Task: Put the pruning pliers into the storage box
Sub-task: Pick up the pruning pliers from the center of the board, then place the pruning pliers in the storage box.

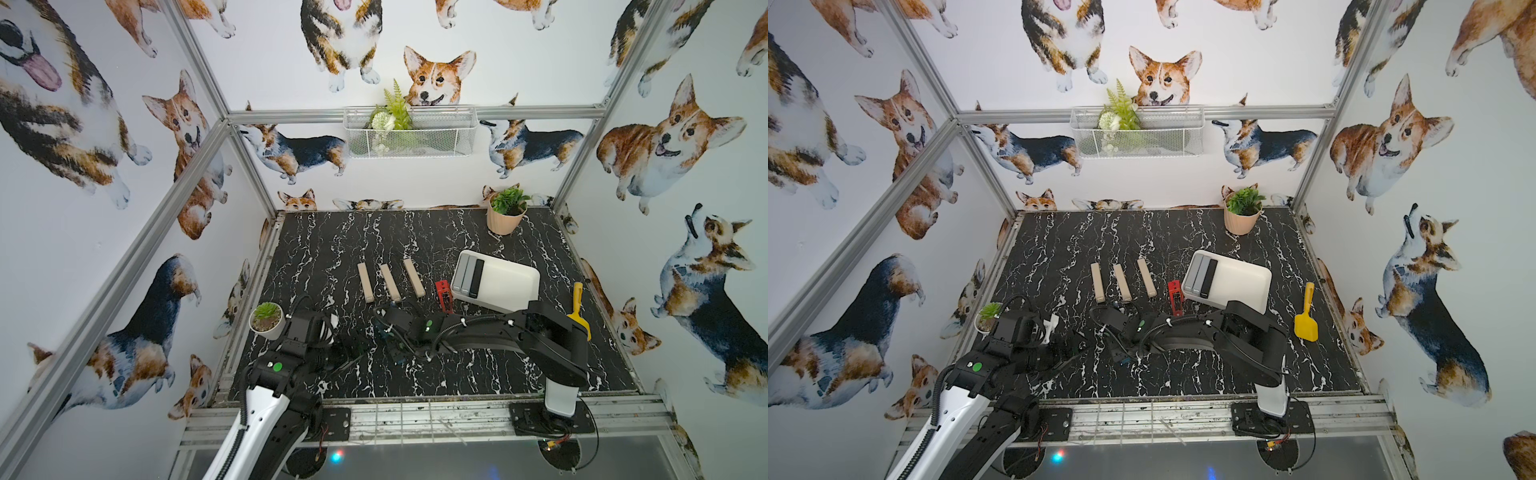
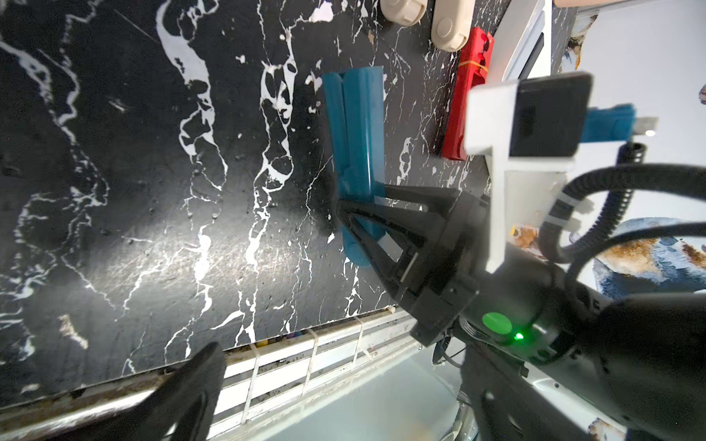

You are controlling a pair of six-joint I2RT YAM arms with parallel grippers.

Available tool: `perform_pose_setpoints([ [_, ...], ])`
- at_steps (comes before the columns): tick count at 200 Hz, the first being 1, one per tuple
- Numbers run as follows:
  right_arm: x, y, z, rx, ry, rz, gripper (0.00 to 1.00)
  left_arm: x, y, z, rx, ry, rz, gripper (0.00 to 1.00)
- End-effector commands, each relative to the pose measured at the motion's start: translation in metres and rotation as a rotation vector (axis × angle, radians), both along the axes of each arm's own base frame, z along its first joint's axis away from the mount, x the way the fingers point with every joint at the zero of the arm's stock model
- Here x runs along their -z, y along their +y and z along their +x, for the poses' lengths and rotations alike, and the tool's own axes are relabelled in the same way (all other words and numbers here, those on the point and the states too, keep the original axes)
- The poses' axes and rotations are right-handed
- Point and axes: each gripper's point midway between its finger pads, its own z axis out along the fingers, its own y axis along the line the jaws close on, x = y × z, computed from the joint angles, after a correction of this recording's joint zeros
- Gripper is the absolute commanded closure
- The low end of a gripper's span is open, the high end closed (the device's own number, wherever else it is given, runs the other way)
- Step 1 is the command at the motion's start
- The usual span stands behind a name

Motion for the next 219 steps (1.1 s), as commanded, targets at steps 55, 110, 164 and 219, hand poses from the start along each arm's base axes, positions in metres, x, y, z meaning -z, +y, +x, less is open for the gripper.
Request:
perform_pose_setpoints([
  [55,-0.019,-0.020,0.017,0.080,-0.032,0.030,1.00,-0.015,-0.013,0.038,0.075,-0.114,0.005,0.00],
  [110,-0.034,-0.059,0.041,0.151,-0.068,0.015,1.00,-0.028,-0.024,0.062,0.120,-0.200,-0.007,0.00],
  [164,-0.046,-0.096,0.063,0.216,-0.097,0.007,1.00,-0.033,-0.034,0.083,0.150,-0.249,-0.021,0.00],
  [219,-0.063,-0.130,0.083,0.273,-0.130,0.004,1.00,-0.043,-0.040,0.103,0.180,-0.295,-0.015,0.00],
])
